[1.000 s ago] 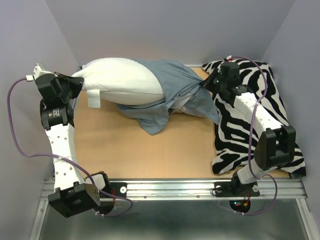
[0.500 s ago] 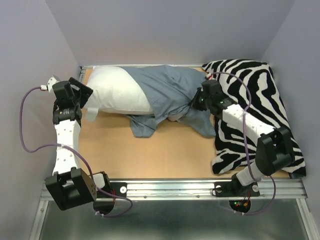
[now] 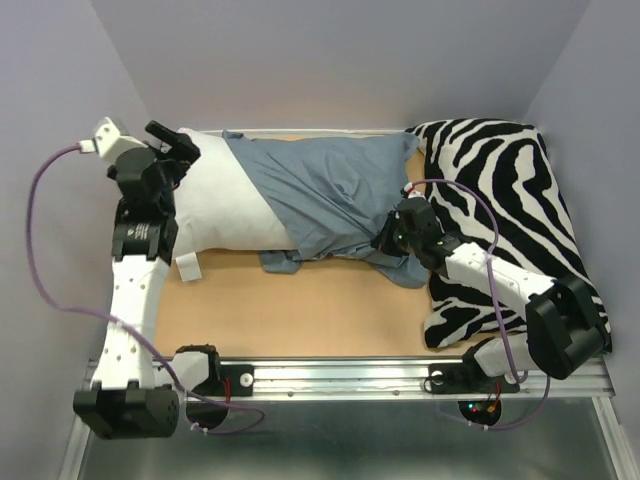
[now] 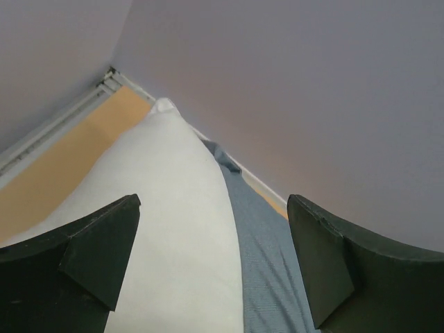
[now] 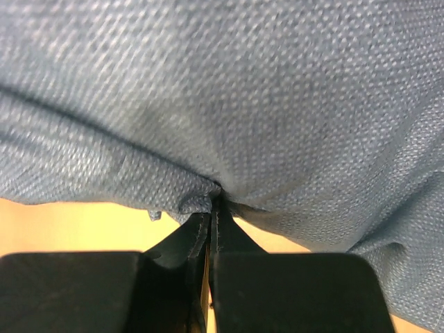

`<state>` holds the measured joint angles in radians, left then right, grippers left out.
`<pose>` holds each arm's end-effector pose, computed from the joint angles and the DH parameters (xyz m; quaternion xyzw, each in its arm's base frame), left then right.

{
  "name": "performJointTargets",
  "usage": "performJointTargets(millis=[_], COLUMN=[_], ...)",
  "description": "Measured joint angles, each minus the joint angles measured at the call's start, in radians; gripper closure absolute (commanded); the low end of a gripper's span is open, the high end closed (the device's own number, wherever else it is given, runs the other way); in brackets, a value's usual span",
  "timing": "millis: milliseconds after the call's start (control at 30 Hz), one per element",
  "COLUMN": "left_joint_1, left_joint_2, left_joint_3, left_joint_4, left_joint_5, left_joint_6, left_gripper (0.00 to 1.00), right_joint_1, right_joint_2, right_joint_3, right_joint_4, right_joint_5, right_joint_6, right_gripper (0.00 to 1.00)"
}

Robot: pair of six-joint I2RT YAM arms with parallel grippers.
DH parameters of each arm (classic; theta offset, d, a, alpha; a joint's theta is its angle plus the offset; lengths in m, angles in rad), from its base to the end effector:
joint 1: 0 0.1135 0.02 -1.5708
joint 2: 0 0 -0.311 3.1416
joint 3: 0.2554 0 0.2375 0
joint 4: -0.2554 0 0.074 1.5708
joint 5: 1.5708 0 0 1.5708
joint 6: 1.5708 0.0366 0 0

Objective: Remove the pillowcase from the pillow

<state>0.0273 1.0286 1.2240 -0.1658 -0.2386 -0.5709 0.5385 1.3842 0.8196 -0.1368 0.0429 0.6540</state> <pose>0.1825 0.0136 0.4866 -0.2854 0.6357 -0.1114 0.7085 0.2352 0.1387 0.2755 0.0614 0.9048 0.2203 0.3593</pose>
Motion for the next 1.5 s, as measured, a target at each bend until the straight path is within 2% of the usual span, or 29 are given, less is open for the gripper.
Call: performJointTargets(millis=[267,333,367,400,433,467,500,667,733,833,1000,1200,1400,1500], left_joint_1=[-0.066,-0.056,-0.053,-0.051,-0.051,-0.052,-0.052,-0.054,-0.053,-0.054,-0.062,-0.079,-0.092,-0.094], left_joint_2=[0.3,0.327,0.329,0.338,0.345,0.362,0.387,0.491,0.516,0.517,0.512,0.494,0.484,0.481], left_joint_3=[-0.324,-0.375,-0.379,-0.379,-0.378,-0.378,-0.378,-0.402,-0.414,-0.424,-0.426,-0.434,-0.435,-0.435], left_joint_4=[0.14,0.198,0.22,0.255,0.282,0.319,0.352,0.513,0.56,0.589,0.588,0.58,0.57,0.566], left_joint_5=[0.134,0.169,0.175,0.185,0.19,0.201,0.209,0.238,0.233,0.212,0.189,0.148,0.124,0.116], left_joint_6=[-0.152,-0.201,-0.207,-0.219,-0.224,-0.233,-0.251,-0.322,-0.344,-0.359,-0.359,-0.351,-0.335,-0.329], left_gripper=[0.01,0.08,0.15,0.28,0.78,0.98,1.0,1.0,1.0,1.0,1.0,1.0,1.0,1.0], right_joint_1=[0.031,0.032,0.032,0.033,0.033,0.033,0.033,0.034,0.035,0.037,0.038,0.038,0.057,0.084], right_joint_2=[-0.016,-0.009,-0.005,-0.001,0.002,0.003,0.003,0.003,0.011,0.032,0.106,0.426,0.703,0.793], right_joint_3=[-0.016,-0.016,-0.016,-0.016,-0.016,-0.016,-0.016,0.035,0.109,0.273,0.615,1.054,1.271,1.347], right_joint_4=[0.026,0.027,0.029,0.034,0.037,0.038,0.039,-0.019,-0.083,-0.159,-0.204,-0.253,-0.403,-0.469], right_joint_5=[0.006,0.006,0.006,0.006,0.006,0.006,0.006,0.0,-0.008,-0.032,-0.05,-0.023,0.044,0.103], right_joint_6=[-0.001,-0.001,-0.002,-0.003,-0.003,-0.004,-0.009,-0.05,-0.075,-0.105,-0.16,-0.233,-0.275,-0.293], right_gripper=[0.99,0.99,1.0,0.99,0.98,0.97,0.94,0.61,0.48,0.36,0.28,0.24,0.23,0.28])
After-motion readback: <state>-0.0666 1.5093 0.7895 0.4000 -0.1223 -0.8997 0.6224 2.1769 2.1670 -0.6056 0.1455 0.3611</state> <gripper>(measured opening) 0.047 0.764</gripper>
